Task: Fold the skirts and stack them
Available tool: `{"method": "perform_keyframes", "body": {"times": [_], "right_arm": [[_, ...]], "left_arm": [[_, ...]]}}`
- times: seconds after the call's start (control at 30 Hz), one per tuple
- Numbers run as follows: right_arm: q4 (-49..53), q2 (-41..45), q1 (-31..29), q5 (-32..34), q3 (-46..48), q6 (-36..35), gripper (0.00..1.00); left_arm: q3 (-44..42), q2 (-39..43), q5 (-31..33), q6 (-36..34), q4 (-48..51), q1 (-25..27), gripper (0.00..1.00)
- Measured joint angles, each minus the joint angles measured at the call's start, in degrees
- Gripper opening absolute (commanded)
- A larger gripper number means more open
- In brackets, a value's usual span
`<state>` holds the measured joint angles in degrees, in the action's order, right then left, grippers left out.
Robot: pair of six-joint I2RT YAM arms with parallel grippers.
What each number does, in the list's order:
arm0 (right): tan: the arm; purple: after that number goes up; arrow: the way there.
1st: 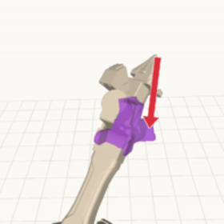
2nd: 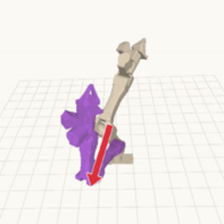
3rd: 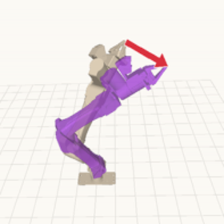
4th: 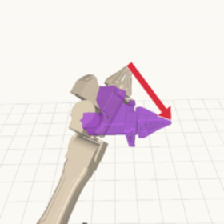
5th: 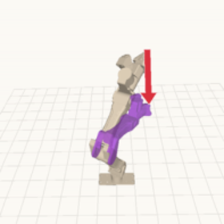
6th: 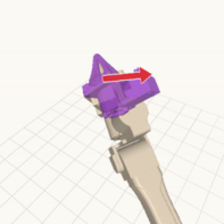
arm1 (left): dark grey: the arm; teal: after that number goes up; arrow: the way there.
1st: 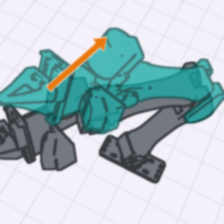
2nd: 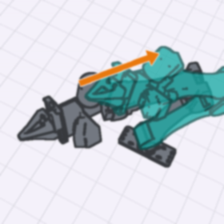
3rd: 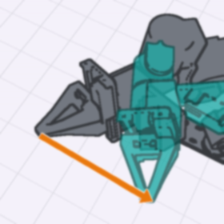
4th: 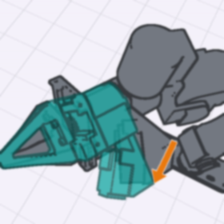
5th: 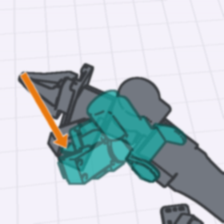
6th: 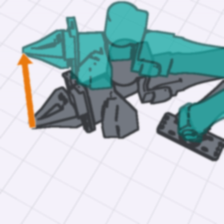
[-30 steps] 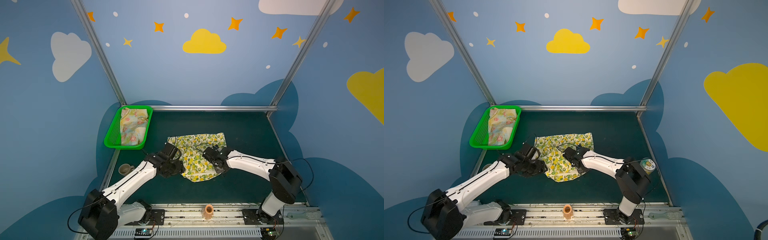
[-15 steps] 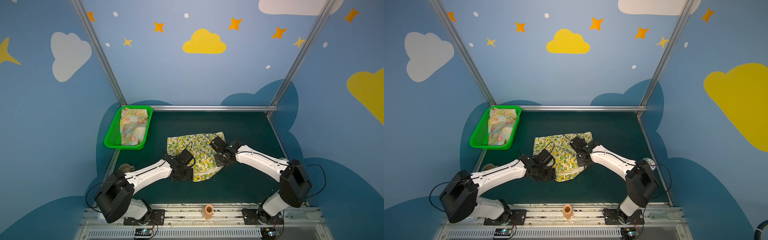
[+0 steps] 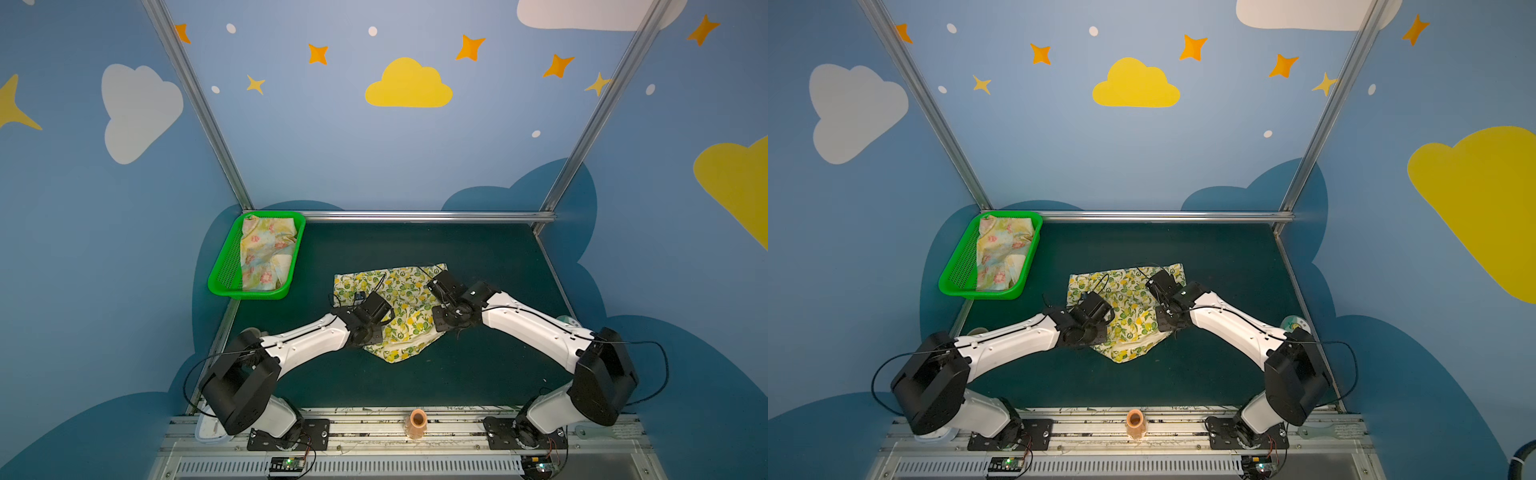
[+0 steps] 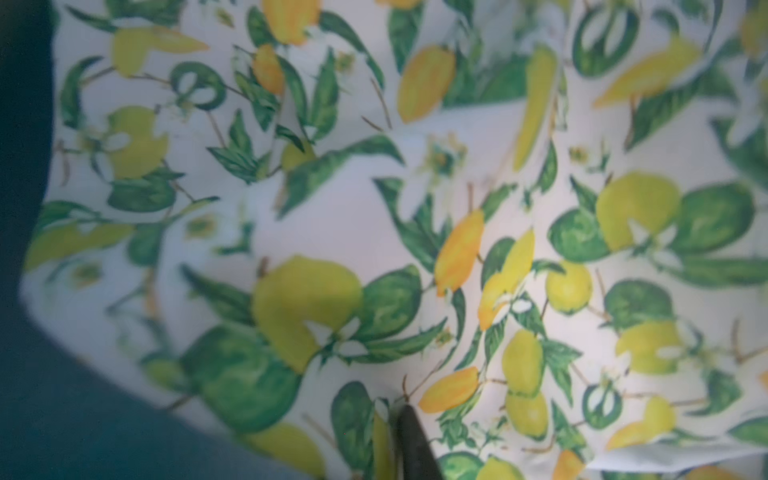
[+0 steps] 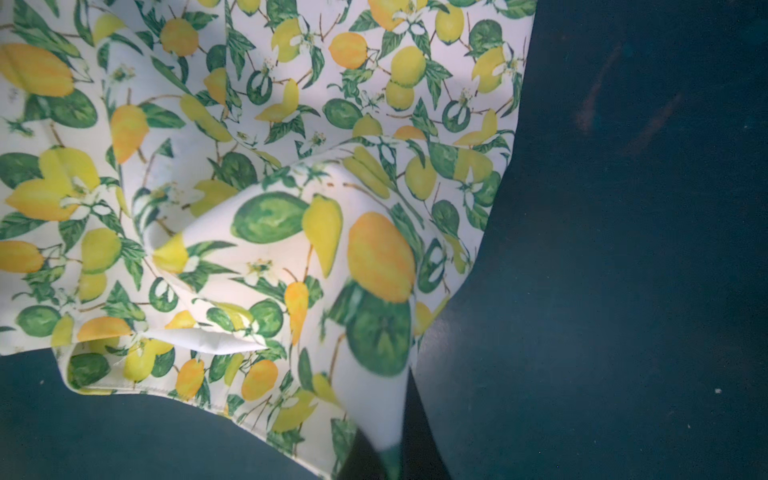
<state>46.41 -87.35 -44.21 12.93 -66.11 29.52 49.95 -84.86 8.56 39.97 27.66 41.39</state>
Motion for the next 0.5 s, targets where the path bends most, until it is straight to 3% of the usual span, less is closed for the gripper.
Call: {"method": "perform_keyframes", "body": {"times": [0.13,0.3,0.5], "right_arm": [[-0.11,0.02,0.61,-0.81,0.37,0.00,0.00],[-0.28,0.07,0.96,-2.34,1.27,0.02,0.00],[-0.92,0.07,1.07,-4.94,2.40,0.17,0.00]], "left_arm": [[0.31,1.70,-0.94,-0.63,-0.22,-2.78,0.04],[3.69,3.89,-8.37,-1.01,0.46,-8.28,0.04],[18.12,-5.73,-20.20,-5.79,4.50,-15.15,0.04]]}}
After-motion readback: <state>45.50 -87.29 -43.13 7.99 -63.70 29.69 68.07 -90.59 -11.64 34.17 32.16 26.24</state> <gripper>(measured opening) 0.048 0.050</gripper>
